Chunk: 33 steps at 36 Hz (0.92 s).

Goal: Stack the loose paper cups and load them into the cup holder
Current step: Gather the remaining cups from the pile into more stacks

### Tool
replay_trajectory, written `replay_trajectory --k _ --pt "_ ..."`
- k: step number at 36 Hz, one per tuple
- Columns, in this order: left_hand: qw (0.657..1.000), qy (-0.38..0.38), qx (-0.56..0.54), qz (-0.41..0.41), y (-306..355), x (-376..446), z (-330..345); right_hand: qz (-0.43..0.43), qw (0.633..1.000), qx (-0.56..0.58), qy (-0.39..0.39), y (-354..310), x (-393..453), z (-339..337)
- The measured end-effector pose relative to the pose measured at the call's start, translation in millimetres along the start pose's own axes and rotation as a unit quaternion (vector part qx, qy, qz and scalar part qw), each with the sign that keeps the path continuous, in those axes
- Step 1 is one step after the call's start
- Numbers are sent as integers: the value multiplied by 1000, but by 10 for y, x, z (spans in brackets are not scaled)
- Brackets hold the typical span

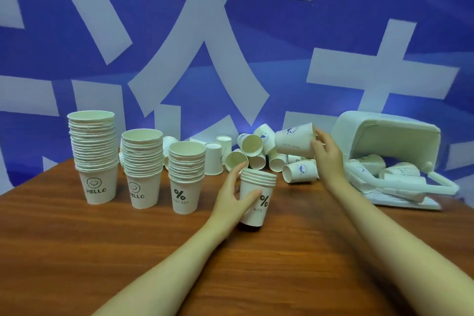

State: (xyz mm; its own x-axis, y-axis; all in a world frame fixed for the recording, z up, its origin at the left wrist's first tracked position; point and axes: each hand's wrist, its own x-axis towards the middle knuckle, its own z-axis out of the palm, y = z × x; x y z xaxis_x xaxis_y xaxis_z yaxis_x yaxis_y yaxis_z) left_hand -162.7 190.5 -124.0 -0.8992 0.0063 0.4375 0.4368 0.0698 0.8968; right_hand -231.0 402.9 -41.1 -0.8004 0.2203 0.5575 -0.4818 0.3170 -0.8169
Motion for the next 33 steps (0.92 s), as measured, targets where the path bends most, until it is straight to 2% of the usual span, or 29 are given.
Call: replay_trajectory --k 4,7,9,13,16,22,27,33 --pt "999 -37 -23 -22 77 -53 105 -7 994 89 -66 -187 -414 -130" --pt "998 -60 -32 -19 114 -100 218 -30 994 33 -100 -163 -657 -203" --pt "996 -81 -24 -3 125 -145 280 -22 996 20 -88 -78 -753 -261" --pt "993 -117 -6 0 153 -222 344 90 987 126 -36 74 -936 -343" --pt "992 -125 10 6 193 -238 356 124 980 156 -26 69 -1015 -344" --pt "989 -129 58 50 216 -263 354 64 986 133 -80 57 -956 -438" --pt "979 -116 114 127 205 -357 467 42 968 34 -246 72 -991 -508" --pt "988 -62 80 118 179 -346 486 57 969 82 -228 -50 -1141 -351"
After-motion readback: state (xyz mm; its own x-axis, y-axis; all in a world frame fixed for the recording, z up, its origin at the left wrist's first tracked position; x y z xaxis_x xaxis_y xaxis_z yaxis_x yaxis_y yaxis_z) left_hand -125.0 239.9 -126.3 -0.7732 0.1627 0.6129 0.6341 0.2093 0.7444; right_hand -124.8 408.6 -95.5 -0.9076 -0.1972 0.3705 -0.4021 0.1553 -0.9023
